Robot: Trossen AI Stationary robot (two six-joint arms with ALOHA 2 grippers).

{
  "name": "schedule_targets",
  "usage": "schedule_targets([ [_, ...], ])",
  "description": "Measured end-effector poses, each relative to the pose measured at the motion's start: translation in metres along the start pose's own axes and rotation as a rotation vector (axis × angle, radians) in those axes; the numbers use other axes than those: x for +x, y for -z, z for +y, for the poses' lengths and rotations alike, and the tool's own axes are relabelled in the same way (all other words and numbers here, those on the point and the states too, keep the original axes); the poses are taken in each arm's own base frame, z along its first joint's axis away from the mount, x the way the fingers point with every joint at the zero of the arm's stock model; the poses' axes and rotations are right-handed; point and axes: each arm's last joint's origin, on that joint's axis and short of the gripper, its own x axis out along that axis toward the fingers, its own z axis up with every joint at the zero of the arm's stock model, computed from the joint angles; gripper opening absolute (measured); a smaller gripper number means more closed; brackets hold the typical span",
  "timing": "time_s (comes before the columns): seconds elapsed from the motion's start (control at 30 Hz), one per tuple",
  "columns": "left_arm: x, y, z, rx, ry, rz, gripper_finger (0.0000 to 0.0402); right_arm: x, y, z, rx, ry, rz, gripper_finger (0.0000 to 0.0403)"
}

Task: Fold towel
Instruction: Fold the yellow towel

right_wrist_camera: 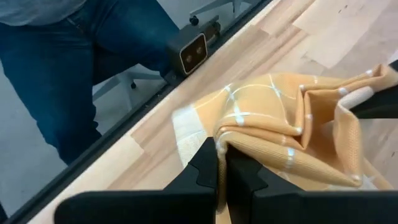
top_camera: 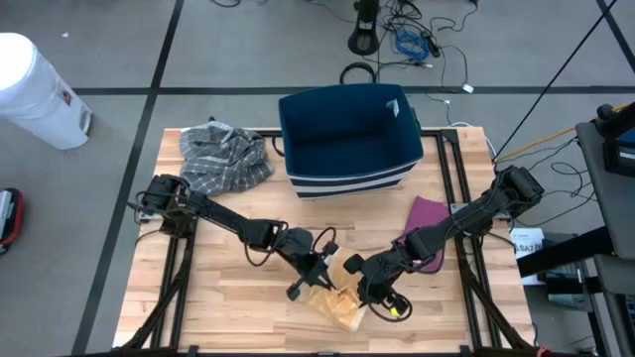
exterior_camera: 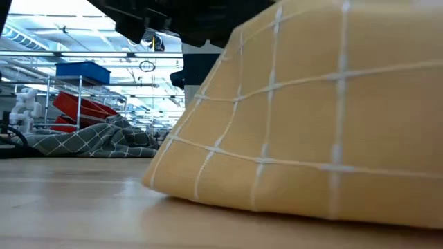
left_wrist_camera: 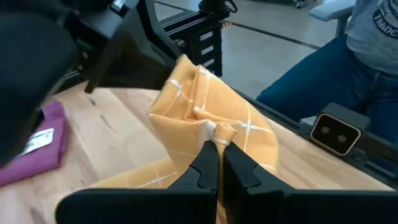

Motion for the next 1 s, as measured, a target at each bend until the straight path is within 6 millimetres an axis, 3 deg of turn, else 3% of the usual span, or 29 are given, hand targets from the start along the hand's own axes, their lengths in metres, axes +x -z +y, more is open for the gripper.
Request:
schedule_targets([
  [0.43, -0.011, 0.012, 0.020, -0.035, -0.031, 0.056, 0.0000, 0.006, 0.035, -0.017, 0.083, 0.013, 0.006, 0.0004],
  [1.0, -0.017, 0.016, 0.033, -0.051, -0.087, 0.060, 0.0000, 0.004, 0.036, -0.022, 0.135, 0.028, -0.015, 0.0004],
])
